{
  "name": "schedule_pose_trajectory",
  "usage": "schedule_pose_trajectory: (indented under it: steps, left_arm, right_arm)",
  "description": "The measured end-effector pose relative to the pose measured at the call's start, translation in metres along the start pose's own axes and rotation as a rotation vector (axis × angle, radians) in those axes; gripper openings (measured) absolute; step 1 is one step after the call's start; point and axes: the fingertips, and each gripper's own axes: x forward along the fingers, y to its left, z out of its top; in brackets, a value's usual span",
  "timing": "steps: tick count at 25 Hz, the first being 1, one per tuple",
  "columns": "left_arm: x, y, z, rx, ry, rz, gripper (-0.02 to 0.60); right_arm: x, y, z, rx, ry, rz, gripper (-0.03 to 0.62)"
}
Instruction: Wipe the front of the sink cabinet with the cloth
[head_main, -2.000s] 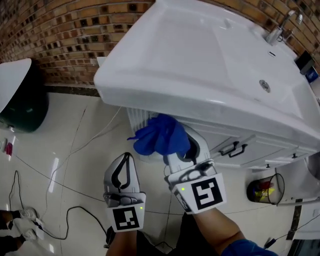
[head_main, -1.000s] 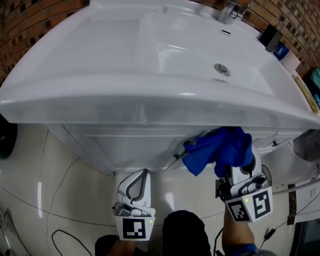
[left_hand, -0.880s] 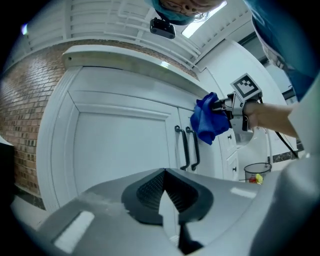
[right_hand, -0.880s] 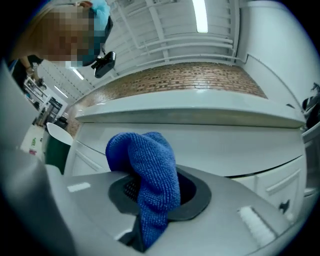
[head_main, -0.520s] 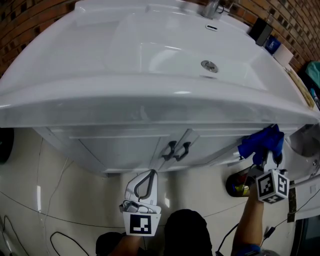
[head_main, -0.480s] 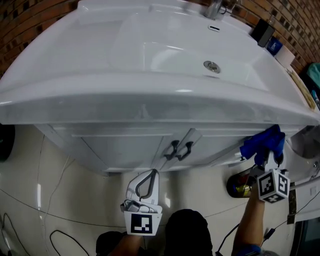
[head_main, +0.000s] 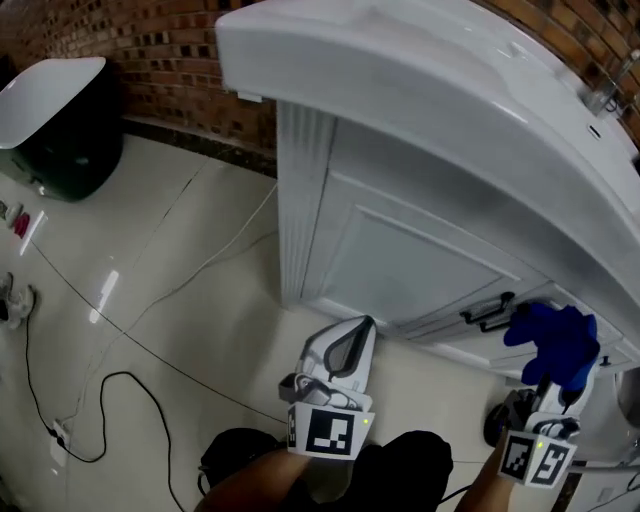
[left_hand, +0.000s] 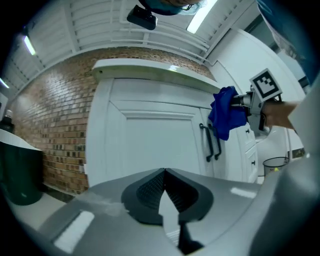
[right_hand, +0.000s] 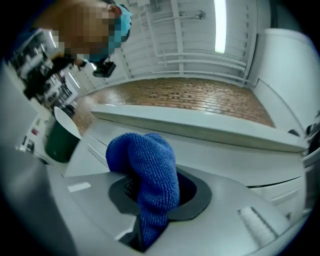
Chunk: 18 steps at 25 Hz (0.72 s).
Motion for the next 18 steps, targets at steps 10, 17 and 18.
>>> schedule_pose_trajectory:
  steps: [10,17,18]
  left_arm:
    - [-0.070,0.160,-0.002,0.058,0.011,0.238,0.005]
    - [-0.107,0.208,-0.008,0.053,0.014,0.286,0.005]
    - [-0.111,0.211,-0.011,0.042,0.024,0.294,0.005]
  right_arm:
    - [0.062,0.284,0.036,0.175,-0.091,0.546,0.067]
    - [0.104,0.360,0.080,-0.092,-0.202,0.513,0.067]
    - [0.110,0.359,0.078,-0.123,-0.195,0.476,0.067]
